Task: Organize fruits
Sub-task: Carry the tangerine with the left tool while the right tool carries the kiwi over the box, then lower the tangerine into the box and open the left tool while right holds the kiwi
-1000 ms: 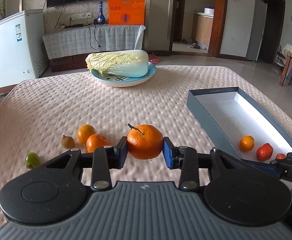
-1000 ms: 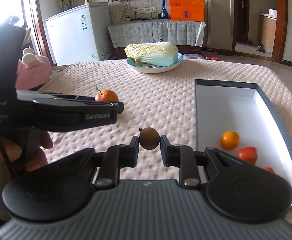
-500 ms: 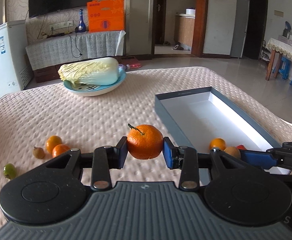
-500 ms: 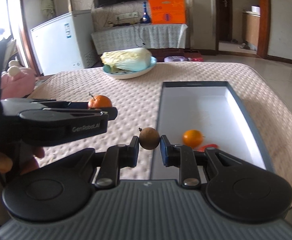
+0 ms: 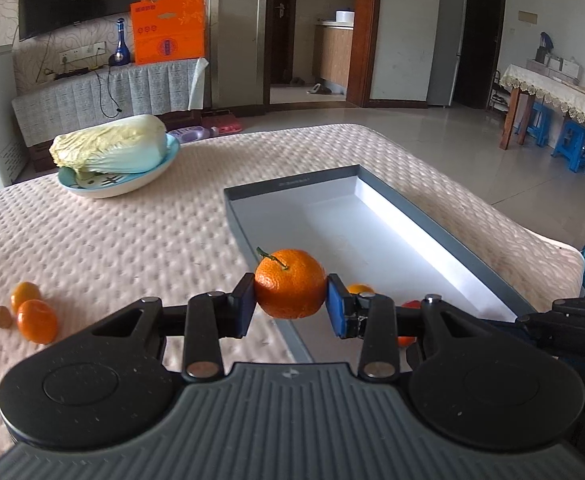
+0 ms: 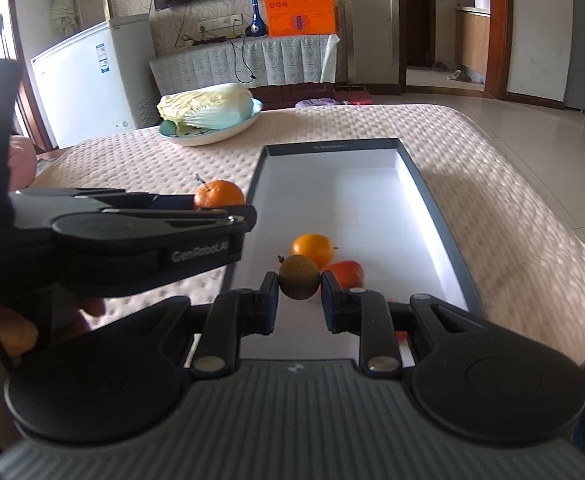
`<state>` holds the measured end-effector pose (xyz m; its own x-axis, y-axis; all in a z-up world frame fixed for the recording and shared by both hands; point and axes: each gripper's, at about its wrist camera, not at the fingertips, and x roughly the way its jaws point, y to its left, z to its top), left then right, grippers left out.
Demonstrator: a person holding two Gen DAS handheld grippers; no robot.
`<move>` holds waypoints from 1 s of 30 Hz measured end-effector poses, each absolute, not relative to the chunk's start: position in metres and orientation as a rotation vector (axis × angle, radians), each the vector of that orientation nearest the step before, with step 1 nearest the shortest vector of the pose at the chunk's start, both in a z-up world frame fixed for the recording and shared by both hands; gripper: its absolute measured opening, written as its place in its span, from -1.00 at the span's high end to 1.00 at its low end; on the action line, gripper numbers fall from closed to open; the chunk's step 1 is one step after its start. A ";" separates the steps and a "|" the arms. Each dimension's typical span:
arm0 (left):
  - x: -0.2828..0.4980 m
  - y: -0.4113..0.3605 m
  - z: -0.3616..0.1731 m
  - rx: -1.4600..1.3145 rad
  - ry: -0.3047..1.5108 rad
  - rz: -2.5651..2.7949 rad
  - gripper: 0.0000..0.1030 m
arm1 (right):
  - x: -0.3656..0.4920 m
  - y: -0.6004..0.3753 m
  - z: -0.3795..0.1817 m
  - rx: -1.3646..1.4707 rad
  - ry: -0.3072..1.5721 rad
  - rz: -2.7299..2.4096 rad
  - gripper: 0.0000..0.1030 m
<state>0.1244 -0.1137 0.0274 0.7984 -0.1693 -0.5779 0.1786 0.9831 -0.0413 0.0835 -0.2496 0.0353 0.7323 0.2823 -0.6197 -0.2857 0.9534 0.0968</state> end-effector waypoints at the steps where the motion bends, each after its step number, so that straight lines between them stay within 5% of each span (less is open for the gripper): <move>1: 0.126 -0.116 0.026 0.014 0.621 -0.190 0.17 | 0.084 -0.251 0.035 -0.004 0.682 0.311 0.49; 30: 0.173 -0.143 0.004 -0.020 0.664 -0.197 0.16 | 0.082 -0.265 0.029 -0.015 0.718 0.309 0.49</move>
